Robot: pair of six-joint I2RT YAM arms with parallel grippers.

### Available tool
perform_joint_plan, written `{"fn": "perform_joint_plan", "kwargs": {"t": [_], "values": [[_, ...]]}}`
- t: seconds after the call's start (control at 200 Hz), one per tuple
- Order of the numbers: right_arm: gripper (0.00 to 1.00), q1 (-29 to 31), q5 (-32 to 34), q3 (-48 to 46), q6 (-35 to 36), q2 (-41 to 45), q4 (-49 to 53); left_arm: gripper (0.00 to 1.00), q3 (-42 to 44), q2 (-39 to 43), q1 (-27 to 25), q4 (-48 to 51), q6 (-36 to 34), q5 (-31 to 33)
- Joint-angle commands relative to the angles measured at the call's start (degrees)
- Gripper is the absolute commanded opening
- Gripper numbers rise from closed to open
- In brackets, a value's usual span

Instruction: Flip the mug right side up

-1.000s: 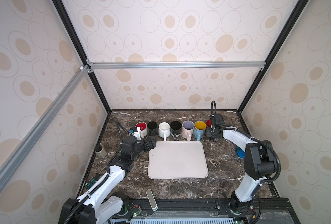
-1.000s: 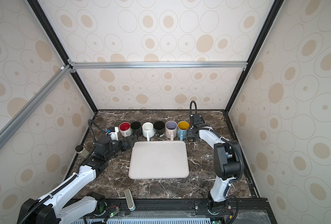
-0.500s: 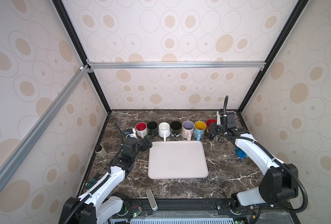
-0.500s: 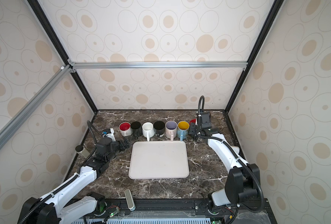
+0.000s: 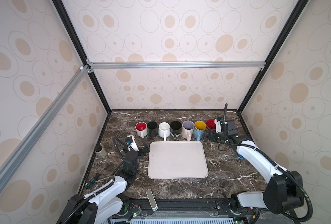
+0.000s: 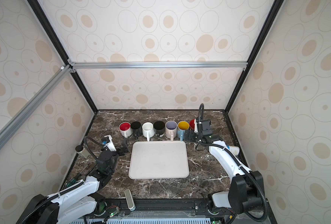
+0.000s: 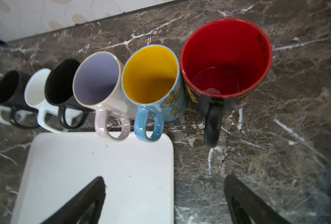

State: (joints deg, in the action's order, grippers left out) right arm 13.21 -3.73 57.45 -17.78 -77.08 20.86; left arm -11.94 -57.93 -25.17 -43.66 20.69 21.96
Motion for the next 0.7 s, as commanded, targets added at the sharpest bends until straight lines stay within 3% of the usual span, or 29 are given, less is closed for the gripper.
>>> {"fn": "perform_joint_plan", "kwargs": {"t": [0.0,0.12,0.29,0.39,0.485,0.695], "values": [[0.99,1.53,0.22,-0.94,0.14,0.79,-1.18,1.0,-1.8,-0.42,-0.88,-9.36,-6.43,-0.13],[0.99,4.39,1.12,-2.54,2.4,0.58,-2.32,1.0,-3.7,0.58,-1.55,-5.81,-13.83,1.73],[0.99,5.71,-0.88,-3.44,4.37,-1.68,-2.73,1.0,2.49,5.08,-1.31,-15.67,-26.05,12.8],[0.99,5.71,0.06,-3.6,5.66,-2.2,-3.66,1.0,6.1,4.42,0.03,-21.73,-33.43,15.62],[0.99,5.7,1.13,-4.75,6.72,-1.18,-6.54,1.0,8.06,-0.14,2.79,-27.24,-33.71,18.27],[0.99,5.75,5.97,-9.36,9.34,1.13,-13.15,1.0,11.76,-18.63,8.68,-48.57,-27.76,12.04]]}}
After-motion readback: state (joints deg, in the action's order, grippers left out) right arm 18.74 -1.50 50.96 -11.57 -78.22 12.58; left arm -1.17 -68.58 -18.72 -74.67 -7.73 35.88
